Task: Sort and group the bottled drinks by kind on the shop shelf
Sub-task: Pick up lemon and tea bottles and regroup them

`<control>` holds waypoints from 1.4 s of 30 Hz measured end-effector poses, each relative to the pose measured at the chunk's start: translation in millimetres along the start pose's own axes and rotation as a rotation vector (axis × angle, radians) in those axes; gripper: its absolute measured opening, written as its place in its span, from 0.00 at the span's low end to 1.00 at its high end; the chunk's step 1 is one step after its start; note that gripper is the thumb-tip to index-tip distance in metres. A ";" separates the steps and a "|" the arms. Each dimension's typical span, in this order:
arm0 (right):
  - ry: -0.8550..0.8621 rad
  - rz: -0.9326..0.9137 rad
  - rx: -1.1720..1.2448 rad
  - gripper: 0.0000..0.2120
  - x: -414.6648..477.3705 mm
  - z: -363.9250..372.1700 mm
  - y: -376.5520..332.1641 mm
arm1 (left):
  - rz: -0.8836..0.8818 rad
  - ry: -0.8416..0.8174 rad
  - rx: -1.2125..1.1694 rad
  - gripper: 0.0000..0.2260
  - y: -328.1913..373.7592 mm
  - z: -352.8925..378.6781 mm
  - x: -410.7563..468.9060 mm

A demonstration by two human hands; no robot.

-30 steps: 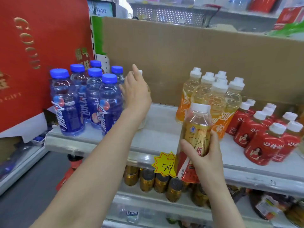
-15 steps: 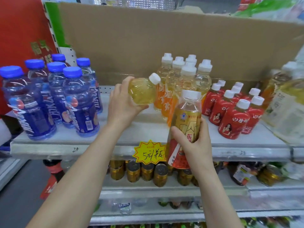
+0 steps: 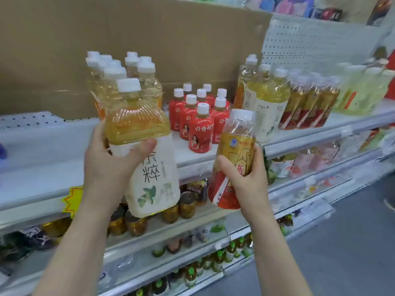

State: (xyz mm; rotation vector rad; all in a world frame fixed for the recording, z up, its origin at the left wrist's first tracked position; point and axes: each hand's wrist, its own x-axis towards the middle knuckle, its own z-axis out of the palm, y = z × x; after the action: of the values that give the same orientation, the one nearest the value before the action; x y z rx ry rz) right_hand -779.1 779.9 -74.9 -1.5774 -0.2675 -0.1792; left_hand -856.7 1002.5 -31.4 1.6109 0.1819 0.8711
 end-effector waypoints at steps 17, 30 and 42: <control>0.172 -0.009 -0.227 0.30 132.0 -321.6 59.0 | -0.168 -0.244 0.006 0.31 -24.9 348.1 -71.5; 0.280 -0.142 -0.296 0.28 382.6 -415.7 76.9 | -0.100 -0.227 0.023 0.33 -36.4 496.1 5.2; -0.223 -0.070 -0.265 0.20 501.6 -391.7 127.2 | -0.174 0.081 0.081 0.40 -45.9 543.0 5.8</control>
State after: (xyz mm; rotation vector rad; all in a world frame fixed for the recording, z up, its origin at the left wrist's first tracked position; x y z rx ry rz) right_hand -242.1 416.6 -46.5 -1.8554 -0.4890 -0.0950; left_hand -500.1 591.5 -60.9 1.6091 0.4130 0.8037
